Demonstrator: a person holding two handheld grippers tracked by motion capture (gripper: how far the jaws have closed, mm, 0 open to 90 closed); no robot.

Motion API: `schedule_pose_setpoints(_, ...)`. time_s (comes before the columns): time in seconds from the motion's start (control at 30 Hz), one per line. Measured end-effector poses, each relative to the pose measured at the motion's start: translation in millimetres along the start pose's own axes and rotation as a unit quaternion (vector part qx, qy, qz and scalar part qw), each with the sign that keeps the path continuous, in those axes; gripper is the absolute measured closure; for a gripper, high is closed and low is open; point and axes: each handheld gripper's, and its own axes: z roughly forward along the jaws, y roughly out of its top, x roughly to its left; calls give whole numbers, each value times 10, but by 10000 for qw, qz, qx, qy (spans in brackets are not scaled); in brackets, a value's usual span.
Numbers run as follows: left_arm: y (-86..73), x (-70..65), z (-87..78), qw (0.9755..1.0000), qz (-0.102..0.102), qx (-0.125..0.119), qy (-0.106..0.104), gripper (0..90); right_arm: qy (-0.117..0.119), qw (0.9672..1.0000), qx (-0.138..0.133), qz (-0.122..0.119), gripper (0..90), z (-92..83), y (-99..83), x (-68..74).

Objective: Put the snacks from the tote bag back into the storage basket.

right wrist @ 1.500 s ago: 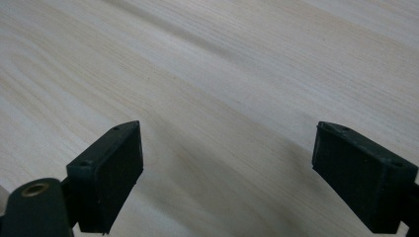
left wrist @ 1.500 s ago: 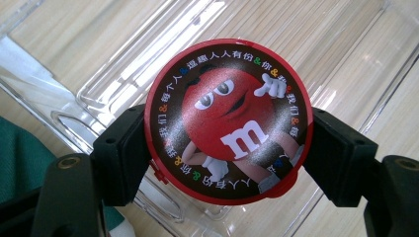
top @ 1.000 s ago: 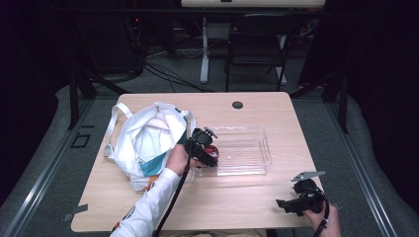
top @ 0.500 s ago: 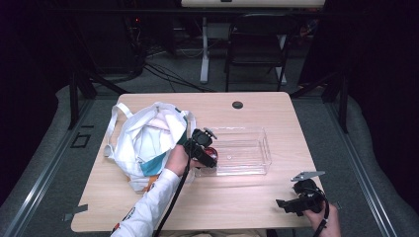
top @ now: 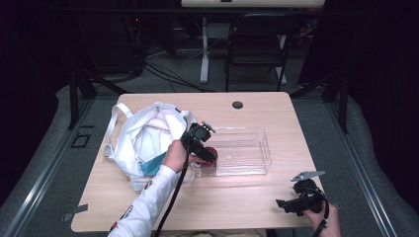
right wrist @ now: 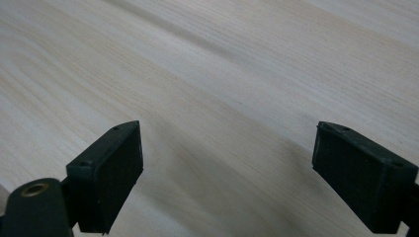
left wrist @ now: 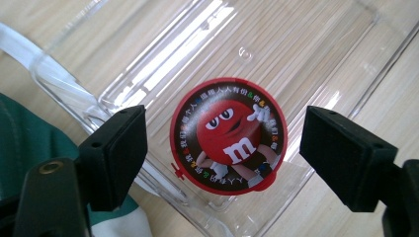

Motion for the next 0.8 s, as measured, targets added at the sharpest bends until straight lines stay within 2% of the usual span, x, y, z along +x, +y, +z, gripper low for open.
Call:
schedule_pose_setpoints(0.17,36,10,-140,9999,56,-119,-24,140,12,10000,-3,-7,115,-2,0,0)
schedule_pose_setpoints(0.4,-23,63,-342,9994,41,-316,110,89,7,10000,-3,-16,115,-4,1,-1)
schedule_pose_setpoints(0.47,-53,91,-410,9991,9,-394,155,79,-59,10000,7,-24,115,-3,2,0)
schedule_pose_setpoints(0.5,-69,103,-449,9990,7,-398,186,76,-1,10000,-3,-14,115,-4,2,0)
schedule_pose_setpoints(0.57,-106,132,-528,9986,-11,-456,256,67,-61,10000,12,-22,115,-3,2,0)
schedule_pose_setpoints(0.8,-305,272,-773,9964,-154,-647,523,57,-10,10000,9,-14,115,-4,3,0)
